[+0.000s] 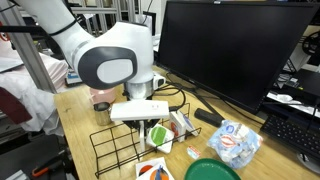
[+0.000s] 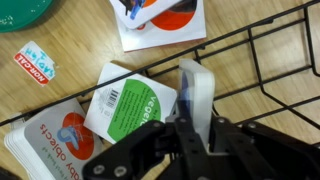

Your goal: Pick up the white and blue book at the front of the black holder and place it on the left side of the desk

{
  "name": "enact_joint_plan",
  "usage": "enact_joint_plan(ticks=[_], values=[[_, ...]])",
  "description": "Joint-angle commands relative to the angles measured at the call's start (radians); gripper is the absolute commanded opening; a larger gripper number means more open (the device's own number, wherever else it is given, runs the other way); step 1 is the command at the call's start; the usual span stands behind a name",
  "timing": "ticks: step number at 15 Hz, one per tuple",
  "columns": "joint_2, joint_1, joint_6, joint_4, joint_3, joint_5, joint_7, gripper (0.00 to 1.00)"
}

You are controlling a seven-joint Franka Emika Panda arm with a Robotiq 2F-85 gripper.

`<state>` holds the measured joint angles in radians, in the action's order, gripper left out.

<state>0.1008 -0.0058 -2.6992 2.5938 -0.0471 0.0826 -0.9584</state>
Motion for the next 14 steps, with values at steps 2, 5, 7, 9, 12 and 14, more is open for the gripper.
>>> enact_joint_plan(ticks=[2, 5, 7, 9, 12, 14], values=[[-0.091, -0.010, 0.004, 0.036, 0.028, 0.014, 0.009, 0.04], [-0.128, 0.000, 0.002, 0.048, 0.031, 0.019, 0.013, 0.04], [-0.146, 0.005, 0.002, 0.059, 0.031, 0.021, 0.015, 0.04], [-0.163, 0.006, 0.004, 0.068, 0.030, 0.041, 0.034, 0.04], [-0.213, -0.022, 0.028, 0.075, 0.029, 0.282, 0.239, 0.04], [-0.255, -0.038, 0.061, 0.074, 0.037, 0.431, 0.385, 0.04]])
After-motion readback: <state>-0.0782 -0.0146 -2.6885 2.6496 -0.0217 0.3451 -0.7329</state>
